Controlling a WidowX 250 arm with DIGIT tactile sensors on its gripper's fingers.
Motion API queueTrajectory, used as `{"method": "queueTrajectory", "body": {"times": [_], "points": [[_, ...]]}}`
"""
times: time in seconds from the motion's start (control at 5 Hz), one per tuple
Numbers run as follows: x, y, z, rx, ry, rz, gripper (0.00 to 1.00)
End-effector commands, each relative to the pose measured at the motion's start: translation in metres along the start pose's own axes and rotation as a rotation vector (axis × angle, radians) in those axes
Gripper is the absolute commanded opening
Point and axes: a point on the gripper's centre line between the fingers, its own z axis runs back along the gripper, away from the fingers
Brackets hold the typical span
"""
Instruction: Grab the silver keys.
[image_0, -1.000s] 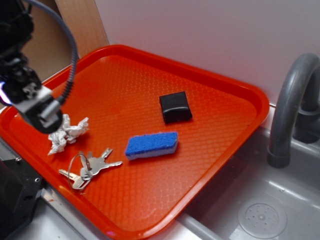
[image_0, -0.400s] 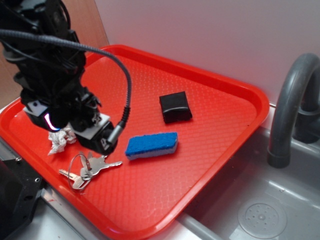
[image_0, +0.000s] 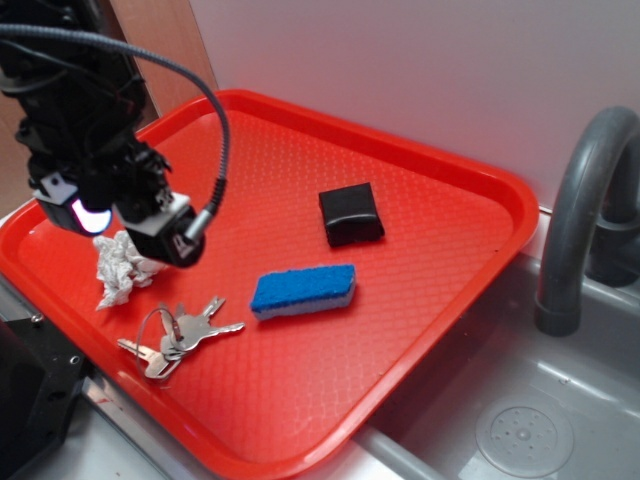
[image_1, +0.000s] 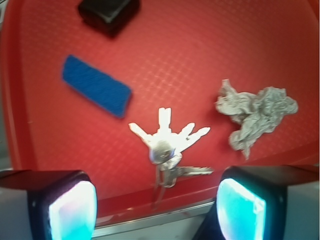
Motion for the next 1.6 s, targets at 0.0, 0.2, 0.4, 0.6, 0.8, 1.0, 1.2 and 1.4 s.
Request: {"method": "queueTrajectory", "body": {"times": [0.0, 0.2, 0.4, 0.6, 0.8, 1.0, 1.2, 1.4], "points": [[-0.02, -0.004, -0.018, -0.012, 0.038, -0.048, 1.0], [-0.034, -0.01, -0.028, 0.002, 0.026, -0.047, 1.0], [-0.033, -0.009, -0.054, 0.026, -0.011, -0.003, 1.0], [-0.02, -0.006, -0.078, 0.04, -0.029, 0.05, 1.0], [-0.012, -0.01, -0.094, 0.073, -0.041, 0.049, 0.85], [-0.011, -0.009, -0.089, 0.063, -0.022, 0.061, 0.0], [-0.008, -0.004, -0.08, 0.051, -0.014, 0.057, 0.0], [-0.002, -0.006, -0.048, 0.054, -0.048, -0.026, 0.0]]}}
